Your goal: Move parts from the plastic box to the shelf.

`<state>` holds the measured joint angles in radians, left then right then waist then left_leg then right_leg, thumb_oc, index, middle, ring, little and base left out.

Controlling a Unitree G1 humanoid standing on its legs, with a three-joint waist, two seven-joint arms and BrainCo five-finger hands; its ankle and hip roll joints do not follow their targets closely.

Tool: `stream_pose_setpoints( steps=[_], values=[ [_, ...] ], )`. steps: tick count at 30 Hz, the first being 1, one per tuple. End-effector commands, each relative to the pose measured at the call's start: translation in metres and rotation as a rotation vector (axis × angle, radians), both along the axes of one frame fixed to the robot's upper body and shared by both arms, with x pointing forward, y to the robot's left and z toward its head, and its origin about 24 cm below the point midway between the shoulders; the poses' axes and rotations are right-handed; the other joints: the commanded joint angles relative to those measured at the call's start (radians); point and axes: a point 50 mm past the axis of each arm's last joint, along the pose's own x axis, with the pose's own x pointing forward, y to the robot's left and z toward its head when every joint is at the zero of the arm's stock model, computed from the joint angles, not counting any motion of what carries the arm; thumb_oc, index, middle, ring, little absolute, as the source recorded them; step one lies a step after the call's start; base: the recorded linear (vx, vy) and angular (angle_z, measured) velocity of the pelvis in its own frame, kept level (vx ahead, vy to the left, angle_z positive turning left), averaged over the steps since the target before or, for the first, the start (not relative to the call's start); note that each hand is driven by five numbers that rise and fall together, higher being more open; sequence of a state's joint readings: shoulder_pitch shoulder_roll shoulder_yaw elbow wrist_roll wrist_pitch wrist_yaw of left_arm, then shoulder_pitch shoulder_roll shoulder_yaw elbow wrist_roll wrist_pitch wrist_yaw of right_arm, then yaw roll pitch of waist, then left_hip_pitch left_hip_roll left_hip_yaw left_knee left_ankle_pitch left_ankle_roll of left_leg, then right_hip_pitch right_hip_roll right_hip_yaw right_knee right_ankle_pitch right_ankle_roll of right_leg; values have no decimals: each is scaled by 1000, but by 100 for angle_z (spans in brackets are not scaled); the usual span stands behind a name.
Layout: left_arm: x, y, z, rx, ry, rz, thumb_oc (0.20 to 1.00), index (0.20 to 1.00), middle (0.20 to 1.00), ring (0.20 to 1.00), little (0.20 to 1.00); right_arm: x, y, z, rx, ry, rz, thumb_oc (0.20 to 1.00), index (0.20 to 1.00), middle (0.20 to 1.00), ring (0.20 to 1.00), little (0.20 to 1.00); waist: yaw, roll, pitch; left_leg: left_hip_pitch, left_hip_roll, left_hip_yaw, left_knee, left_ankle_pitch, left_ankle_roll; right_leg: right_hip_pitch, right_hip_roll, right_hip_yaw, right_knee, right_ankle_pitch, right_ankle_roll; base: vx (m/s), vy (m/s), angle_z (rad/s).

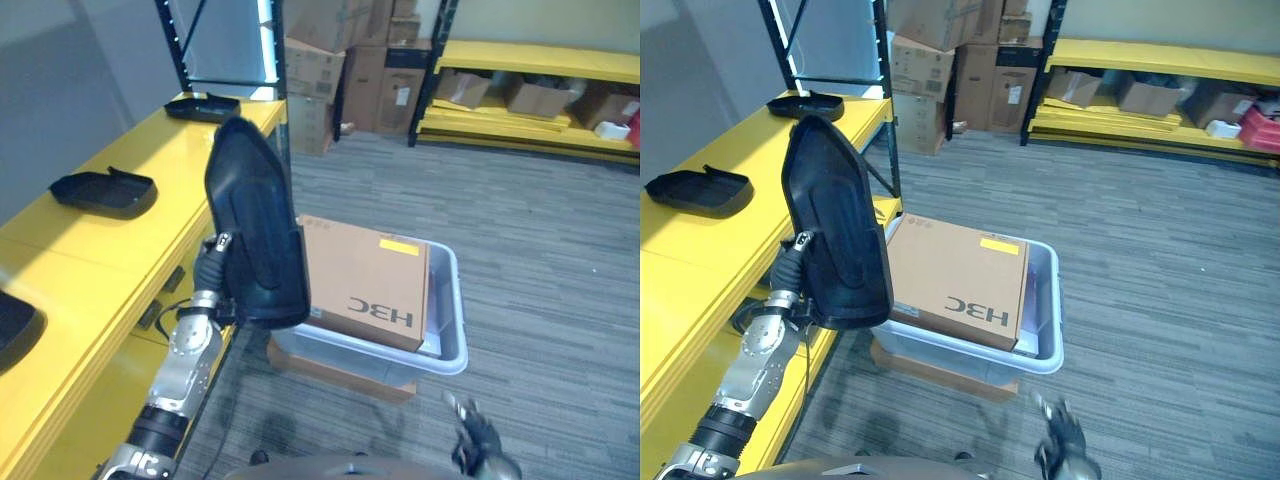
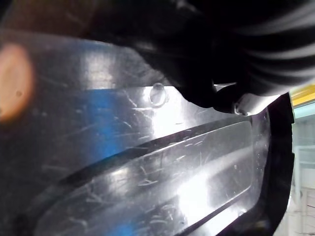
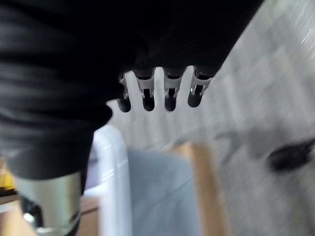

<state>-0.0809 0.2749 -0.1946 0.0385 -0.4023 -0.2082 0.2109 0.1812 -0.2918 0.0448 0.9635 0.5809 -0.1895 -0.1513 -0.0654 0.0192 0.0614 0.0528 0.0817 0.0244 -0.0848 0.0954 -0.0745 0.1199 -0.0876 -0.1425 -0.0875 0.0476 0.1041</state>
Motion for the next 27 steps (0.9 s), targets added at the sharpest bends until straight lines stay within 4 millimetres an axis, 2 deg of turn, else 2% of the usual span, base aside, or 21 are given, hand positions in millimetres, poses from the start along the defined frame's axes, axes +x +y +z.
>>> stream_pose_setpoints(
  steps=[1, 2, 5, 6, 8, 9, 10, 11, 13, 14, 15, 16, 18, 20, 21, 24, 26, 27],
  values=[
    [8, 19, 66, 12, -345, 108, 200, 200, 200, 200, 200, 63, 24, 13, -86, -96, 182, 1000, 1000, 1000, 1000, 1000, 31, 1, 64, -22, 37, -16, 53, -22, -46, -29, -19, -36, 71, -65, 3, -118, -97, 26],
    [2, 24, 71, 32, -379, 132, 200, 200, 200, 200, 200, 53, 29, 2, -80, -7, 235, 1000, 1000, 1000, 1000, 1000, 43, 8, 82, -39, 39, -35, 58, -6, -57, -34, -13, -47, 68, -63, -3, -161, -129, 18],
    [-11, 35, 79, 46, -436, 192, 200, 200, 200, 200, 200, 51, 33, -5, -108, 92, 326, 1000, 1000, 1000, 1000, 1000, 89, 31, 128, -97, 40, -80, 49, 56, -93, -54, -13, -102, 56, -63, -10, -153, -99, 27],
    [-11, 35, 79, 45, -437, 192, 200, 200, 200, 200, 200, 52, 33, -5, -108, 91, 326, 1000, 1000, 1000, 1000, 1000, 86, 31, 125, -102, 39, -82, 49, 60, -93, -57, -13, -105, 55, -61, -10, -127, -39, 35],
    [-12, 36, 85, 55, -472, 219, 200, 200, 200, 200, 200, 53, 35, -7, -159, 154, 448, 1000, 1000, 1000, 1000, 1000, 116, 42, 146, -158, 29, -120, 52, 96, -111, -60, -33, -164, 51, -64, -9, -147, -89, 83],
    [-16, 37, 94, 113, -522, 245, 200, 200, 200, 200, 200, 53, 37, -9, -221, 216, 588, 1000, 1000, 1000, 1000, 1000, 135, 39, 154, -193, 5, -103, 88, 89, -98, -54, -50, -224, 45, -53, -8, -172, -156, 125],
    [-17, 39, 98, 119, -541, 259, 200, 200, 200, 200, 200, 49, 39, -11, -252, 257, 687, 1000, 1000, 1000, 1000, 1000, 133, 36, 145, -202, 10, -41, 113, 76, -85, -52, -60, -263, 43, -51, -6, -157, -190, 151],
    [-19, 42, 104, 170, -570, 287, 200, 200, 200, 200, 200, 43, 38, -13, -286, 310, 761, 1000, 1000, 1000, 1000, 1000, 130, 30, 135, -198, 24, 71, 148, 50, -59, -44, -71, -310, 45, -56, -9, -80, -113, 174],
    [-22, 44, 112, 227, -610, 296, 200, 200, 200, 200, 200, 37, 34, -15, -306, 351, 765, 1000, 1000, 1000, 1000, 1000, 130, 26, 128, -194, 23, 146, 188, 16, -49, -35, -75, -342, 36, -59, -14, -31, -67, 120],
    [-24, 47, 114, 249, -626, 314, 200, 200, 200, 200, 200, 34, 31, -15, -320, 363, 746, 1000, 1000, 1000, 1000, 1000, 130, 20, 119, -175, 26, 183, 223, -36, -50, -23, -78, -353, 38, -74, -16, 19, -45, 113],
    [-24, 47, 114, 250, -625, 315, 200, 200, 200, 200, 200, 33, 31, -15, -319, 363, 746, 1000, 1000, 1000, 1000, 1000, 130, 20, 120, -176, 28, 182, 233, -44, -50, -20, -78, -353, 39, -77, -16, 15, -19, 169],
    [-28, 49, 123, 270, -670, 340, 200, 200, 200, 200, 200, 24, 24, -17, -314, 400, 674, 1000, 1000, 1000, 1000, 1000, 131, 10, 107, -156, 14, 217, 301, -123, -31, -14, -89, -398, 50, -83, -25, -21, 44, 153],
    [-31, 47, 126, 264, -694, 342, 200, 200, 200, 200, 200, 18, 21, -18, -288, 409, 588, 1000, 1000, 1000, 1000, 1000, 137, 8, 92, -137, -10, 207, 282, -158, -19, -9, -93, -430, 61, -81, -21, 2, 80, 101],
    [-31, 47, 126, 284, -692, 344, 200, 200, 200, 200, 200, 15, 23, -19, -273, 407, 571, 1000, 1000, 1000, 1000, 1000, 134, 7, 76, -116, -16, 197, 232, -149, -14, 1, -92, -450, 58, -74, -14, 74, 97, 101],
    [-31, 43, 129, 337, -704, 337, 200, 200, 200, 200, 200, 14, 25, -19, -271, 408, 570, 1000, 1000, 1000, 1000, 1000, 143, -5, 60, -103, -37, 172, 180, -137, -3, 11, -102, -481, 73, -68, -3, 128, 195, 109],
    [-35, 41, 136, 393, -734, 318, 200, 200, 200, 200, 200, 24, 32, -18, -285, 386, 616, 1000, 1000, 1000, 1000, 1000, 150, -22, 62, -85, -66, 152, 164, -157, 40, -4, -154, -508, 207, -82, 11, 112, 243, 82],
    [-34, 40, 136, 399, -730, 303, 200, 200, 200, 200, 200, 32, 37, -17, -276, 343, 619, 1000, 1000, 1000, 1000, 1000, 139, -26, 72, -58, -86, 130, 149, -170, 71, -42, -196, -470, 332, -64, 29, 114, 231, 43],
    [-32, 37, 137, 398, -740, 280, 200, 200, 200, 200, 200, 38, 40, -15, -273, 316, 611, 1000, 1000, 1000, 1000, 1000, 113, -30, 85, -42, -100, 96, 121, -161, 83, -90, -195, -381, 411, -49, 49, -5, 133, 43]
  ],
)
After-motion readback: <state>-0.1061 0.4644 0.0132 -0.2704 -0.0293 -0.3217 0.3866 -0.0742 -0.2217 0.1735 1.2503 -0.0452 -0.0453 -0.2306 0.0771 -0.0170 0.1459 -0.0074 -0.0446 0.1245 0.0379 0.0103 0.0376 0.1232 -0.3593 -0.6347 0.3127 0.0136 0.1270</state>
